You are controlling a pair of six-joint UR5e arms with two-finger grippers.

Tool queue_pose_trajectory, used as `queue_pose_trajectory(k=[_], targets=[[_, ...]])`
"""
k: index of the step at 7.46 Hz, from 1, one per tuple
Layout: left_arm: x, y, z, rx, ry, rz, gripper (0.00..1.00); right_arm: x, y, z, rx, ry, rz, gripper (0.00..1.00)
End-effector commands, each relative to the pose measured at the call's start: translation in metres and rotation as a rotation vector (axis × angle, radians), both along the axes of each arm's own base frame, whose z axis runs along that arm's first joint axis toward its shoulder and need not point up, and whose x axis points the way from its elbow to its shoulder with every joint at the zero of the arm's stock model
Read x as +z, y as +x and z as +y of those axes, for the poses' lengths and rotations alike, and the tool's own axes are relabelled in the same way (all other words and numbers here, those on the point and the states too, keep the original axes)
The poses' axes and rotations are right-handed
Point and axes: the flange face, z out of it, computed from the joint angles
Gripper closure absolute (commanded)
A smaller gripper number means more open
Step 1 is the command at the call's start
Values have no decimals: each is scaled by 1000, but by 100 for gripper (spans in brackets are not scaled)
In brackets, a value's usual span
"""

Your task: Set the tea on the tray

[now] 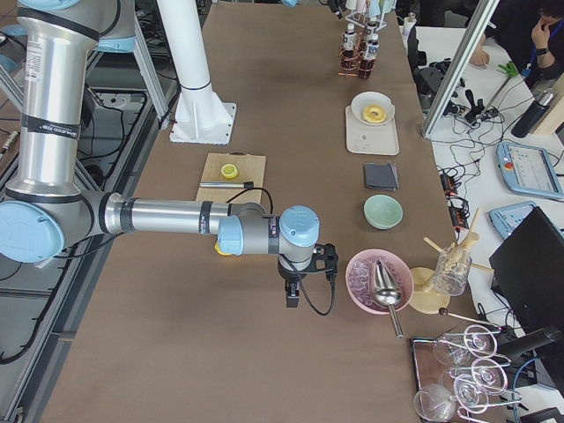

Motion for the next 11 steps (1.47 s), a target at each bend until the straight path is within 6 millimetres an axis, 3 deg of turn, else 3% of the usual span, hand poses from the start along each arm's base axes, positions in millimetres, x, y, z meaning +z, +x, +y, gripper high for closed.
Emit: queue_pose_trajectory(k=[1, 5, 8, 11], targets=[[-5, 17, -7, -120, 7, -19, 3, 1, -1, 0, -2, -2, 0, 0], [-20, 65, -10, -204, -4, 19, 7, 2, -1, 0, -3, -4, 0, 0], [-14, 65, -9, -212, -4, 5, 15, 2, -1, 1, -4, -3, 0, 0], [-15, 76, -8, -226, 10, -9, 16, 3, -1, 1, -4, -4, 0, 0]])
